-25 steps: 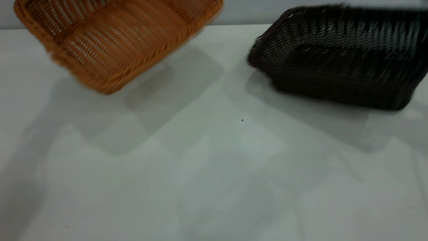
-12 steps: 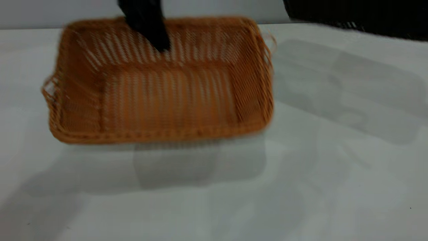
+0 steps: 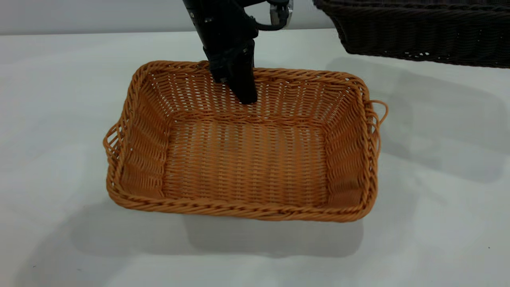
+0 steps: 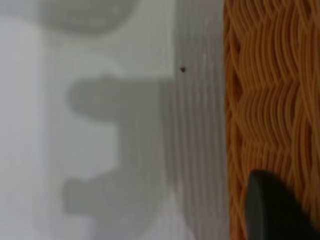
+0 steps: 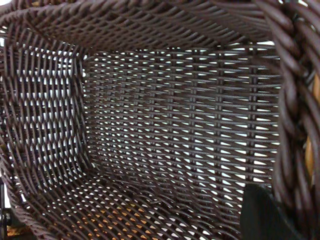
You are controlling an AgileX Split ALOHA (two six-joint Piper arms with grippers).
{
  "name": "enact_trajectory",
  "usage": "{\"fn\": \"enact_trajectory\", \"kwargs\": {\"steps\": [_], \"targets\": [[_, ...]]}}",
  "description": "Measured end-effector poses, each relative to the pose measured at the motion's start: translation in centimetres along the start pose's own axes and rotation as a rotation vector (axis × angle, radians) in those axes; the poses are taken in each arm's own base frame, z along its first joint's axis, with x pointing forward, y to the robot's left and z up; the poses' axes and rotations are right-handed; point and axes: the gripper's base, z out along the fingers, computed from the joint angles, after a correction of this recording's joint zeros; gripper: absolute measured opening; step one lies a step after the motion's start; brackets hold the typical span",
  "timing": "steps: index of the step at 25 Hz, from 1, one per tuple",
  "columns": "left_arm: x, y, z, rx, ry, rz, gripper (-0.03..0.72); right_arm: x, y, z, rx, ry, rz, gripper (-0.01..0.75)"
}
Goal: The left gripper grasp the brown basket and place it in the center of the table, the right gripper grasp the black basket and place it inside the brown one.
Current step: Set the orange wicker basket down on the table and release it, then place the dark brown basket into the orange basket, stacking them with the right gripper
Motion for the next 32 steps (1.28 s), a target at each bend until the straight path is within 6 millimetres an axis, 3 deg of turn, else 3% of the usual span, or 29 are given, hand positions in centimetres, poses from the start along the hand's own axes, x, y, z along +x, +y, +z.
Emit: {"fn": "enact_trajectory", "kwargs": {"steps": [12,15,18,21,25,32], "targets": [[-0.1,0.6,0.2,-0.049,-0.018,-0.036,0.417,0.1,0.1,0.0,-0.008,0.013,0.000,0.083],[-0.5,1.1,-1.4,-0.133,-0.052,-0.117,0.451,0.2,0.1,0.0,-0.013,0.019,0.000,0.083],[-0.4,1.6,-4.5,-0.222,-0.062,-0.201,0.459,0.3,0.2,0.0,-0.023,0.032,0.001,0.083],[1.5,2.2,-7.8,-0.296,-0.009,-0.312,0.461,0.5,0.6,0.1,-0.045,0.050,0.004,0.083],[5.6,3.0,-11.4,-0.364,0.049,-0.527,0.461,1.1,2.1,1.0,-0.077,0.103,-0.013,0.083],[12.4,4.7,-14.5,-0.440,0.005,-0.876,0.461,4.2,8.4,4.3,-0.144,0.252,-0.100,0.083]]}}
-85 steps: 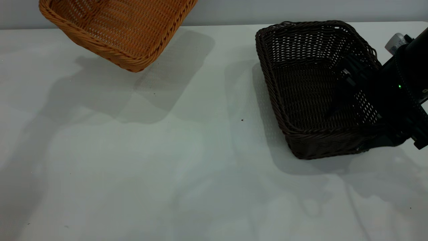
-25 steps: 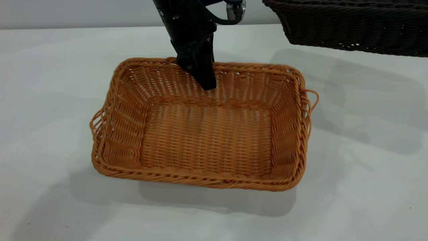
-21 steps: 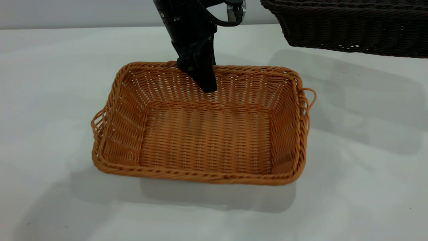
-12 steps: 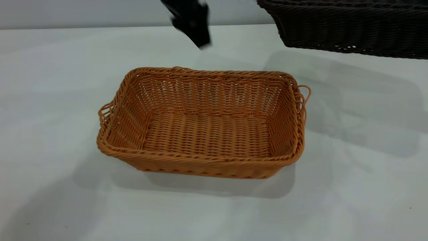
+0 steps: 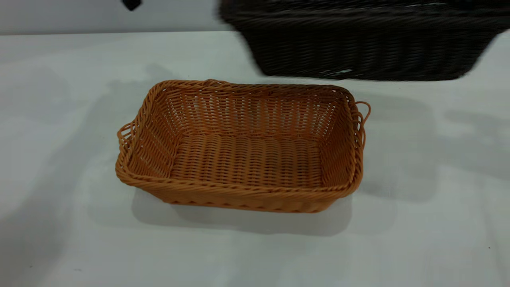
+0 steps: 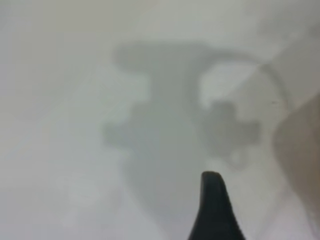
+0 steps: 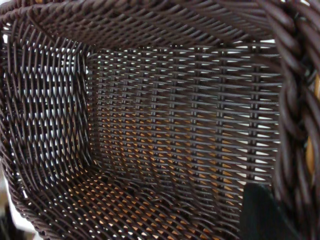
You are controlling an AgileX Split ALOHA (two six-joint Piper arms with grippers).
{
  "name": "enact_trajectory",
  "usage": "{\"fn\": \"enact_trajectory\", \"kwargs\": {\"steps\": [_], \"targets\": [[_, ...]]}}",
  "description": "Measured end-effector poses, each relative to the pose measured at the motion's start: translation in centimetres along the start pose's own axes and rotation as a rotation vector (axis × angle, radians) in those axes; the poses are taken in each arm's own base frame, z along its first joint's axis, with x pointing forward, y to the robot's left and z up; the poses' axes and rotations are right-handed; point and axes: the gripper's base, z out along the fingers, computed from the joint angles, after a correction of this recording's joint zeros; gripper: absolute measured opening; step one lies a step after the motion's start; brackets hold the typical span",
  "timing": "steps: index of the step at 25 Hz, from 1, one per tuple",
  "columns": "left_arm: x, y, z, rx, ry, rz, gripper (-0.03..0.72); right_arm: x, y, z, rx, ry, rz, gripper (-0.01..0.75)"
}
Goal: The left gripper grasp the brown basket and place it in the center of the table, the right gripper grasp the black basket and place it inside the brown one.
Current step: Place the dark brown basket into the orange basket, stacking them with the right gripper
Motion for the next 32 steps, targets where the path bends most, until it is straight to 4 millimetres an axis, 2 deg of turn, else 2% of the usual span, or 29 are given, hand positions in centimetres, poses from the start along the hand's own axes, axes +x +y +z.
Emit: {"fn": "enact_trajectory", "kwargs": {"steps": [5,8,13,20,27,32], "targets": [[1.0,2.4,-0.2,-0.027,-0.015,-0.073,0.461,1.8,3.9,3.1,-0.025,0.083,-0.082,0.083],[1.2,2.7,-0.2,-0.031,-0.018,-0.080,0.461,3.0,4.8,4.8,-0.010,0.084,-0.098,0.083],[1.0,2.8,-0.2,-0.041,-0.036,-0.080,0.461,5.1,3.8,6.8,0.013,0.055,-0.072,0.083],[0.7,2.8,-0.2,-0.042,-0.064,-0.089,0.461,6.2,3.0,7.8,-0.024,-0.012,-0.001,0.083],[0.7,2.8,-0.2,-0.041,-0.065,-0.090,0.461,8.4,3.0,9.0,-0.043,0.013,-0.033,0.083],[0.7,2.8,-0.2,-0.041,-0.065,-0.090,0.461,9.1,2.4,9.3,-0.033,0.000,-0.010,0.083]]}}
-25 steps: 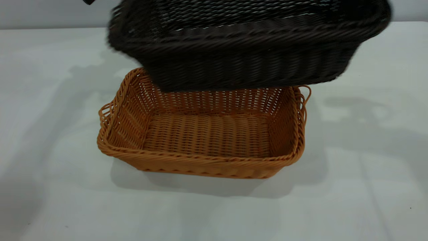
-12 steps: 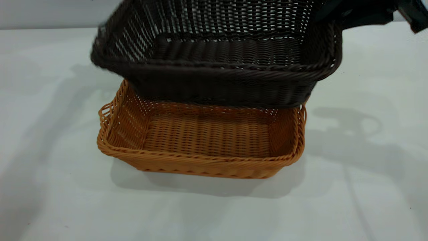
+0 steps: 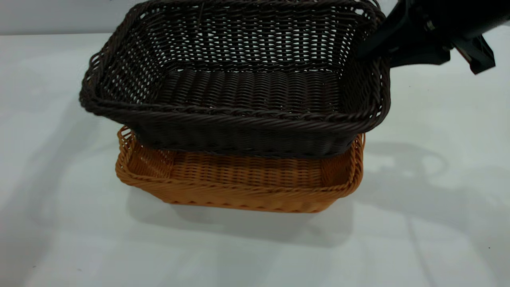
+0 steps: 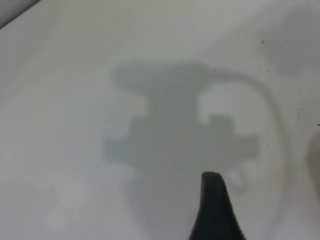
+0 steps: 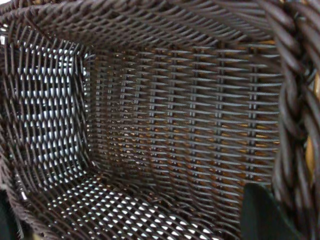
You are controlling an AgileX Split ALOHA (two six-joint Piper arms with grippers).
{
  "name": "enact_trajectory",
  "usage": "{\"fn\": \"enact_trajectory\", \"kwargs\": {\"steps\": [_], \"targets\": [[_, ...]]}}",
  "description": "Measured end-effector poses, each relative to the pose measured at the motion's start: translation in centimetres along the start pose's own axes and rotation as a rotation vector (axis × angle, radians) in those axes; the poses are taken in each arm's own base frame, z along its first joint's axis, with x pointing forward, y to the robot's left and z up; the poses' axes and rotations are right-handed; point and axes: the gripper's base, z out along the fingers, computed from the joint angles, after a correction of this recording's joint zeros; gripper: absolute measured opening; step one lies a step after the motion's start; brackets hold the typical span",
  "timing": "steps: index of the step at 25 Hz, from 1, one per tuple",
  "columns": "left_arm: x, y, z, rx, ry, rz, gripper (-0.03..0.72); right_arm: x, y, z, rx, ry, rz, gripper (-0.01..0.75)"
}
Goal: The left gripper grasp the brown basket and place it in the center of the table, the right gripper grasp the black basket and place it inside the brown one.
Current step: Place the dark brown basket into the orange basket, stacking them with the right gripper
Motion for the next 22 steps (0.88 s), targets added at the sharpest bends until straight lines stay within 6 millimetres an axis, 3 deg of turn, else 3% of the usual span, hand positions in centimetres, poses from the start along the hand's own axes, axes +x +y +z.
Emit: {"fn": "enact_trajectory", "kwargs": {"steps": [5,10,15,22], "targets": [[-0.1,-0.2,0.0,0.017,-0.009,-0.014,0.461,0.6,-1.0,0.2,0.038,-0.024,0.017,0.083],[-0.1,-0.2,0.0,0.018,-0.011,-0.016,0.461,1.5,-0.6,0.8,0.039,-0.020,-0.008,0.083],[-0.1,-0.2,0.0,0.019,-0.014,-0.017,0.461,2.4,-0.7,2.7,0.038,0.024,0.002,0.083],[-0.1,-0.2,0.0,0.020,-0.013,-0.017,0.461,2.7,-2.4,4.9,0.048,0.030,0.049,0.083]]}}
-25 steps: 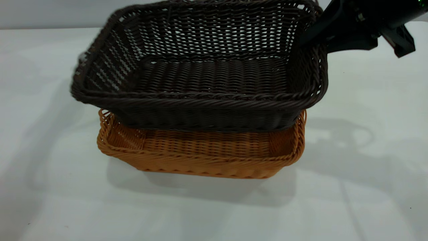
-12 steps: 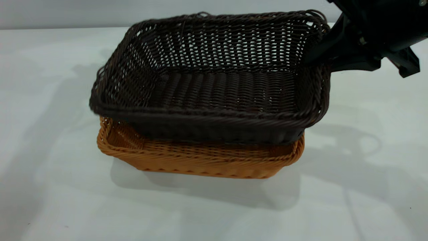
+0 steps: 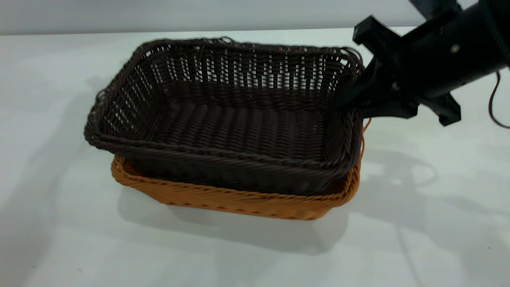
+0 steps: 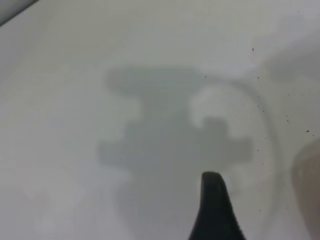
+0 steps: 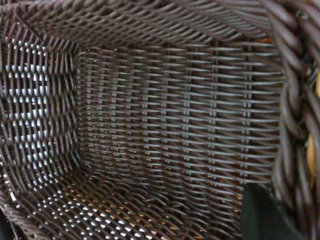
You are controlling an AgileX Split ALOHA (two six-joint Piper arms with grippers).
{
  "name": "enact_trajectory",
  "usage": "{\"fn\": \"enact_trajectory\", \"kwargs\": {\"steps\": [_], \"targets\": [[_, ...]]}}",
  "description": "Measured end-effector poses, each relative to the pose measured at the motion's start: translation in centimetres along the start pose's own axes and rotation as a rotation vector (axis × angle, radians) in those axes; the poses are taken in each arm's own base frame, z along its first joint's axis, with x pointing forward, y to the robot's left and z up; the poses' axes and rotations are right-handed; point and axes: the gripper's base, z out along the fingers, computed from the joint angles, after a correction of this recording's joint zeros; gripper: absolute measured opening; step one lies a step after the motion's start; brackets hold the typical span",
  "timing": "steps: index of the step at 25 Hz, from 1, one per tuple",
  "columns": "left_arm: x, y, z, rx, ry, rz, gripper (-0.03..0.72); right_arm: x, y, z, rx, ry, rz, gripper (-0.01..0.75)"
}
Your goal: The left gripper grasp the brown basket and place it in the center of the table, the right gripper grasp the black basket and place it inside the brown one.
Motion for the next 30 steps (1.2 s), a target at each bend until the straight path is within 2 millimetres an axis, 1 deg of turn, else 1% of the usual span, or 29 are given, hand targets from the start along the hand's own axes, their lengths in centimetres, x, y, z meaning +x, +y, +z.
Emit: {"fn": "enact_trajectory", "kwargs": {"steps": [4,6,7,10,13,16,18,19,22,24,25,27,29,30], "targets": [[0.0,0.0,0.0,0.000,0.000,0.000,0.461,0.2,-0.8,0.8,0.030,0.014,0.012,0.092],[0.0,0.0,0.0,0.000,0.000,-0.001,0.461,0.2,-0.9,0.8,0.032,0.015,0.015,0.114],[0.0,0.0,0.0,0.001,0.001,-0.001,0.461,0.2,-0.9,0.8,0.032,0.015,0.014,0.139],[0.0,0.0,0.0,0.000,0.002,0.000,0.461,0.2,-0.8,0.8,0.017,0.019,0.010,0.263],[0.0,0.0,0.0,0.000,0.004,0.000,0.461,0.1,-0.7,0.7,0.001,0.019,-0.008,0.435],[-0.1,-0.1,-0.7,0.000,0.001,0.003,0.461,-0.9,-0.7,-0.5,-0.015,-0.030,-0.027,0.596],[-0.3,-0.2,-2.1,-0.005,-0.013,0.006,0.461,-2.1,-0.8,-2.2,-0.024,-0.093,-0.030,0.655],[-0.4,-0.2,-3.0,-0.009,-0.022,0.008,0.461,-2.7,-0.8,-3.3,-0.029,-0.132,-0.041,0.671],[-0.7,-0.5,-6.5,-0.024,-0.061,0.016,0.461,-4.3,-0.4,-7.3,-0.038,-0.253,-0.103,0.678],[-0.9,-0.8,-9.1,-0.035,-0.090,0.022,0.461,-4.8,0.4,-10.5,-0.039,-0.339,-0.180,0.668],[-0.8,-0.9,-10.4,-0.040,-0.103,0.025,0.461,-4.9,0.8,-11.9,-0.038,-0.376,-0.215,0.658],[-0.7,-1.3,-12.9,-0.048,-0.126,0.026,0.461,-4.5,2.2,-15.1,-0.044,-0.455,-0.319,0.634],[-0.4,-1.7,-15.4,-0.053,-0.145,0.015,0.461,-3.4,3.8,-17.9,-0.061,-0.511,-0.421,0.612],[-0.1,-2.0,-16.7,-0.053,-0.150,0.004,0.461,-2.5,4.8,-19.3,-0.077,-0.534,-0.477,0.603]]}}
